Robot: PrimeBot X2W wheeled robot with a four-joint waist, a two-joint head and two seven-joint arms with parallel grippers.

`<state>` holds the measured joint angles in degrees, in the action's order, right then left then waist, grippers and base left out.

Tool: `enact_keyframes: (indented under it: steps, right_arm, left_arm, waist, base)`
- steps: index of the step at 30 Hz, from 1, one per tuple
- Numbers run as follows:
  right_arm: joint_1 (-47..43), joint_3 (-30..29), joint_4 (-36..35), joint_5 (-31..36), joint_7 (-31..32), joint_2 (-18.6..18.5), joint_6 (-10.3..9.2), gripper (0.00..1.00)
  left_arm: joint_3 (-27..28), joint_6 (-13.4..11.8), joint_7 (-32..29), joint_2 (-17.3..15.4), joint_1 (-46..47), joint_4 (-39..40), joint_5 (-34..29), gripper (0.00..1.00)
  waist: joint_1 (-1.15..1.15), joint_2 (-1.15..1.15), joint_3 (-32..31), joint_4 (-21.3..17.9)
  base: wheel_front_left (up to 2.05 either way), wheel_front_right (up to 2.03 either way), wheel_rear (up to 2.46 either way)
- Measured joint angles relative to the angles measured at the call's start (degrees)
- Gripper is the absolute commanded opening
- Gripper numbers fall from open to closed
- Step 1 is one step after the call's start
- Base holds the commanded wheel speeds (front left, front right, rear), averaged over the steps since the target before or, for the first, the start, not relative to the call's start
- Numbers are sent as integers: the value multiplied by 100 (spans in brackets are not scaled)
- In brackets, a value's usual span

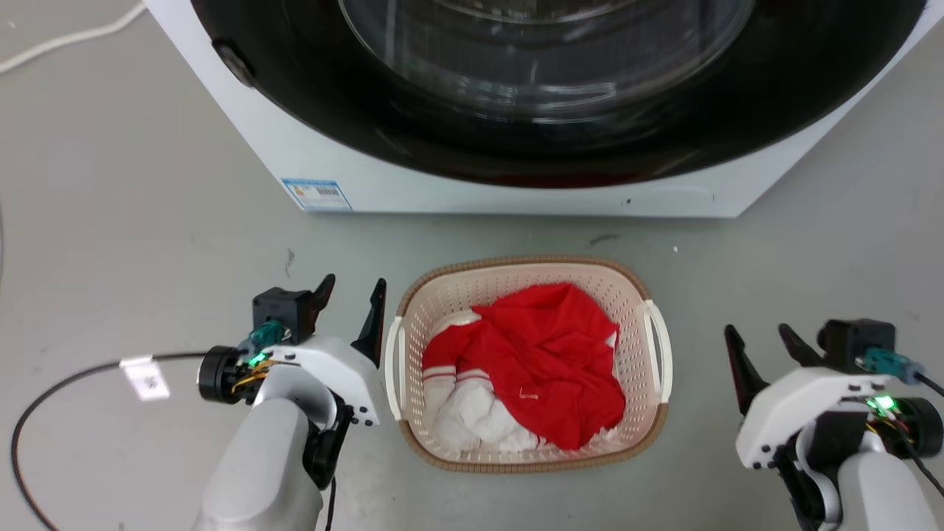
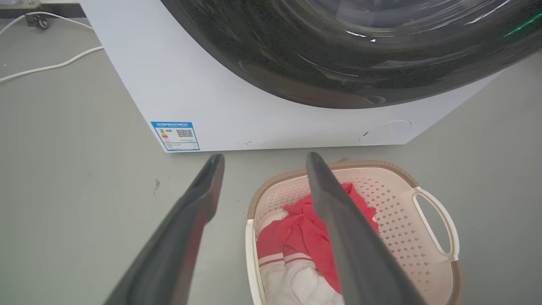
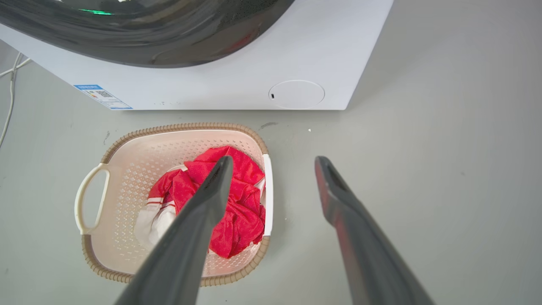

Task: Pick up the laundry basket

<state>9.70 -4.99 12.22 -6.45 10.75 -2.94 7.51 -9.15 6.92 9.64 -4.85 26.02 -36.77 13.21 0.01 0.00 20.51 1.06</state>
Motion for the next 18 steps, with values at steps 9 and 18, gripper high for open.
enact_keyframes:
  steps: [9,18]
  right_arm:
    - [901,430,1260,-121,175,3,0,100]
    - [1797,781,2598,-244,133,-1,0,100]
  left_arm:
    - [-786,49,-506,-200,744,-1091,683,100]
    - [-1614,57,-898,-538,1239,-1720,1579,100]
  waist:
    - [0,0,733,-114]
    - [0,0,1248,-303]
  base:
    - [0,0,0]
    - [0,0,0]
